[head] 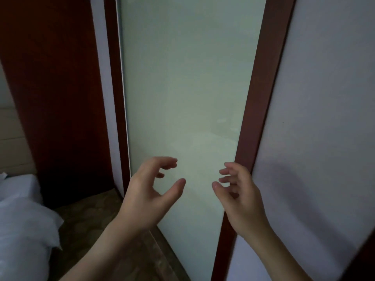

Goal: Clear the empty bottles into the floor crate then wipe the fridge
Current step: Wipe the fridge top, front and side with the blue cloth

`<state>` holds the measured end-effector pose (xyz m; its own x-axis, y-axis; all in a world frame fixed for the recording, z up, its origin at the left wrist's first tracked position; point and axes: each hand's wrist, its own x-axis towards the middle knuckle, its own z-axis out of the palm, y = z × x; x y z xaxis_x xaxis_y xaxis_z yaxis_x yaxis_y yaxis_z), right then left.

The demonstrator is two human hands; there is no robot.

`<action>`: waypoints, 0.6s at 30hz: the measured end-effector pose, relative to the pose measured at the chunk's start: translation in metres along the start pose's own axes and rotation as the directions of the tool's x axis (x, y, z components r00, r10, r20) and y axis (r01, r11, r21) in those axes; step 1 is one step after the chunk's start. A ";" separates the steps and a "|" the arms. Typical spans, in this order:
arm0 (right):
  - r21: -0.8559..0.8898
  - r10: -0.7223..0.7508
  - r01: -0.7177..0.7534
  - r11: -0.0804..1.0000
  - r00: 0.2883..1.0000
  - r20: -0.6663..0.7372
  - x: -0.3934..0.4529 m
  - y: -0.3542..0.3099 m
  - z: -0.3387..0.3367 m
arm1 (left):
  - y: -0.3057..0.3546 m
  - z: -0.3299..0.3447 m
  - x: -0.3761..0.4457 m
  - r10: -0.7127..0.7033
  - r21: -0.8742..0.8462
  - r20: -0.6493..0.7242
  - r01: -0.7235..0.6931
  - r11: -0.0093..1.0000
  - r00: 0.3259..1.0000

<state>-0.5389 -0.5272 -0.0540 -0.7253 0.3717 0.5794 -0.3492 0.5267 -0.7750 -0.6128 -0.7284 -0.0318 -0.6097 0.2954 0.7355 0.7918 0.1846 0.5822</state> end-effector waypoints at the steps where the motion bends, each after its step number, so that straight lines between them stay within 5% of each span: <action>1: 0.014 -0.019 0.019 1.000 1.000 -0.007 0.003 -0.006 0.001 | 0.003 -0.006 0.000 0.003 0.003 -0.015 -0.003 1.000 1.000; 10: 0.243 -0.215 0.163 0.956 0.954 0.210 0.000 -0.057 0.077 | 0.037 -0.091 -0.057 -0.038 0.249 -0.248 0.102 0.963 0.968; 18: 0.615 -0.516 0.127 0.778 0.688 0.510 -0.118 -0.180 0.229 | 0.131 -0.228 -0.214 -0.042 0.573 -0.640 0.514 0.638 0.767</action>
<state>-0.5260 -0.8408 -0.0406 -0.6220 -0.4058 0.6697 -0.7287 -0.0132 -0.6847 -0.3864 -0.9814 -0.0339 -0.5243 -0.3813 0.7614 0.2132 0.8069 0.5509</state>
